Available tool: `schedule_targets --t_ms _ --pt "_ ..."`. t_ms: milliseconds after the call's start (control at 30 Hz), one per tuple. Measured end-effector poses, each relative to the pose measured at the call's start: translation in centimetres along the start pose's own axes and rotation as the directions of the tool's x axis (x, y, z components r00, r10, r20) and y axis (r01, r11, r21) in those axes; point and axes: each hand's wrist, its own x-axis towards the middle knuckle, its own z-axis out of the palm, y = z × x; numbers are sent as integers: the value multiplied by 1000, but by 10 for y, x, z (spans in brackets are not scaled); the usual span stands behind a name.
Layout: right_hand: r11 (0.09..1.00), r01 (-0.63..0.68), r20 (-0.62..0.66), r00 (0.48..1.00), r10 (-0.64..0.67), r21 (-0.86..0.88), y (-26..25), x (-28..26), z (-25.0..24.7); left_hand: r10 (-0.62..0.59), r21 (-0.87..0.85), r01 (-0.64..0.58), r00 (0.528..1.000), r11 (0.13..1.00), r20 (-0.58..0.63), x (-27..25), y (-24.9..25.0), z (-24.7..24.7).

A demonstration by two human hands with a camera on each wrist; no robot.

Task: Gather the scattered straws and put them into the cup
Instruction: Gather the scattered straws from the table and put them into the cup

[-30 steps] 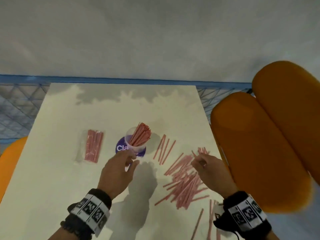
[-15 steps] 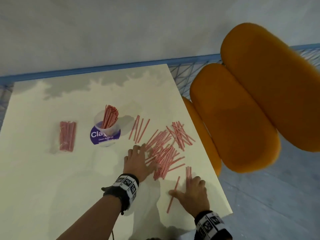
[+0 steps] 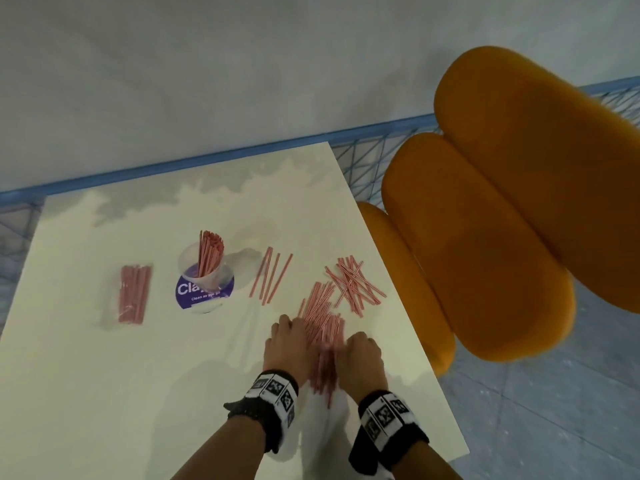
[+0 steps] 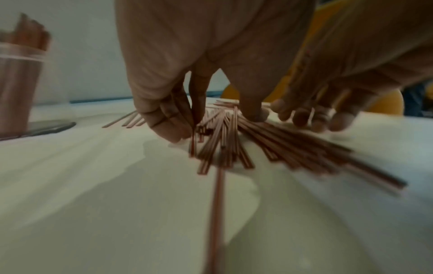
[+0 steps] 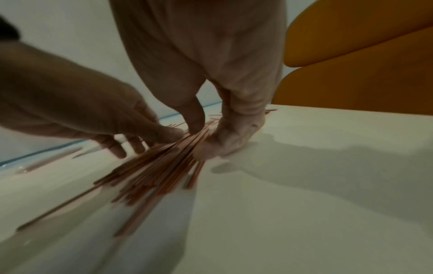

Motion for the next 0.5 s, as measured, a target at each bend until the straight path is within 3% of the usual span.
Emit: schedule_targets --t_ms 133,333,500 --pt "996 -80 16 997 80 41 8 -3 4 -174 -219 171 985 961 5 8 -6 -12" --pt "996 -84 30 996 83 38 -29 8 26 -235 -248 262 963 932 135 6 12 -10" --pt "991 -121 8 993 120 58 -26 13 21 -283 -289 316 947 904 150 14 -2 -14"
